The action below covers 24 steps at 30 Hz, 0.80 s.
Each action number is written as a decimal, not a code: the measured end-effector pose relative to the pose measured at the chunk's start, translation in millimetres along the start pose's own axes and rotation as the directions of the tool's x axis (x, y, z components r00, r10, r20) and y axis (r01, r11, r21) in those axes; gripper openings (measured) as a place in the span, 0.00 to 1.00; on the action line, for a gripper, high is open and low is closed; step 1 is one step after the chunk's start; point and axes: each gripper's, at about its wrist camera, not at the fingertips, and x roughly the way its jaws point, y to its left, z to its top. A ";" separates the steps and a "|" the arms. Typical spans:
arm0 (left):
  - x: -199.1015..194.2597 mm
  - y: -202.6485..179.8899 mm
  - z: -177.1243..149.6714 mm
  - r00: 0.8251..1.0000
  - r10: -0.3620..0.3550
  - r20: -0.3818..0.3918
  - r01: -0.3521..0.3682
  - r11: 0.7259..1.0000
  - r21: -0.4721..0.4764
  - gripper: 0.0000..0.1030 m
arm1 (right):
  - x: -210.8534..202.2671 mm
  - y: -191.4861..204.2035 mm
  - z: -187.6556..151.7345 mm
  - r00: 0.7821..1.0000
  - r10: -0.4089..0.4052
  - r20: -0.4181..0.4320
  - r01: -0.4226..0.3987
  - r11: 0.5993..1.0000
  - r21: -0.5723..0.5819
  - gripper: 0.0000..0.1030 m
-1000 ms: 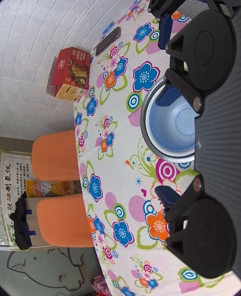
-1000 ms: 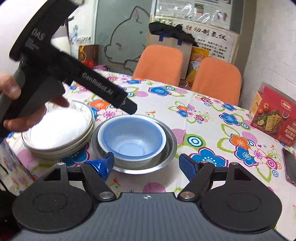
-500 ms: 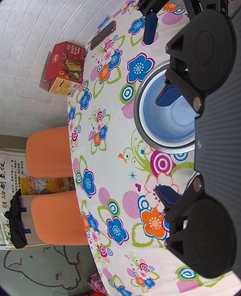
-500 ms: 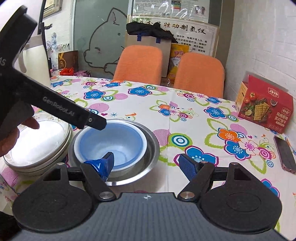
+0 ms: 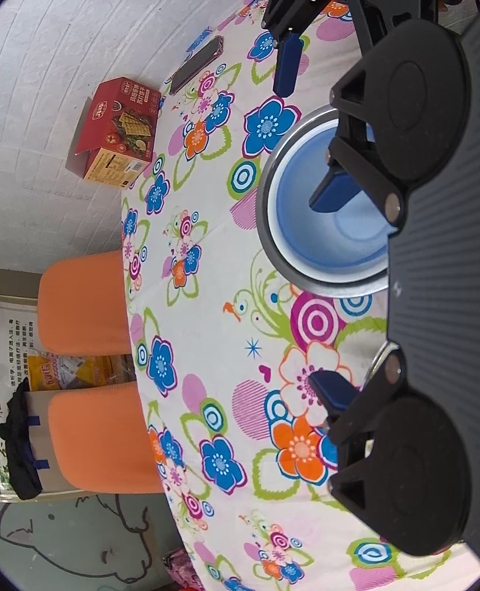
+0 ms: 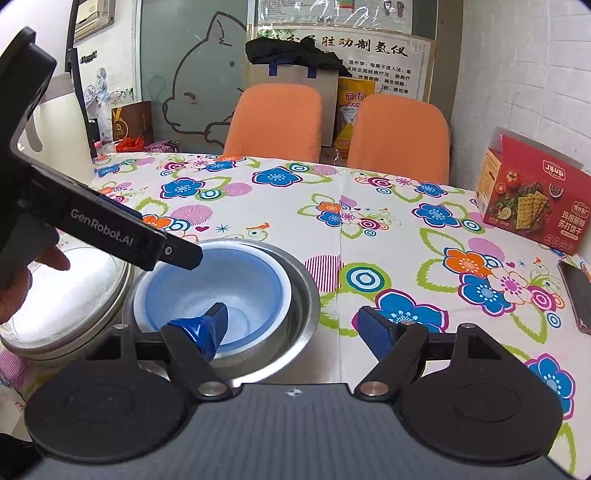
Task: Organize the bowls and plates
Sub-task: 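Grasp the steel bowl rim of the nested bowls with the left tool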
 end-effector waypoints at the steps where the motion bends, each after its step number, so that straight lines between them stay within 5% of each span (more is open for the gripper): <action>1: 0.8 -0.3 0.3 1.000 -0.002 -0.001 0.002 1.000 0.001 0.89 | 1.8 -0.1 0.1 1.000 -0.001 -0.002 0.001 1.000 0.001 0.62; 13: 29.6 -0.2 6.8 0.994 -0.047 -0.095 0.052 0.997 0.052 0.89 | 26.7 0.3 3.7 0.999 0.023 -0.042 -0.023 1.000 0.018 0.62; 24: 55.2 2.5 0.5 0.987 0.007 -0.161 0.003 0.998 0.060 0.89 | 52.3 -4.0 -1.0 0.994 0.059 -0.087 -0.056 0.998 0.038 0.62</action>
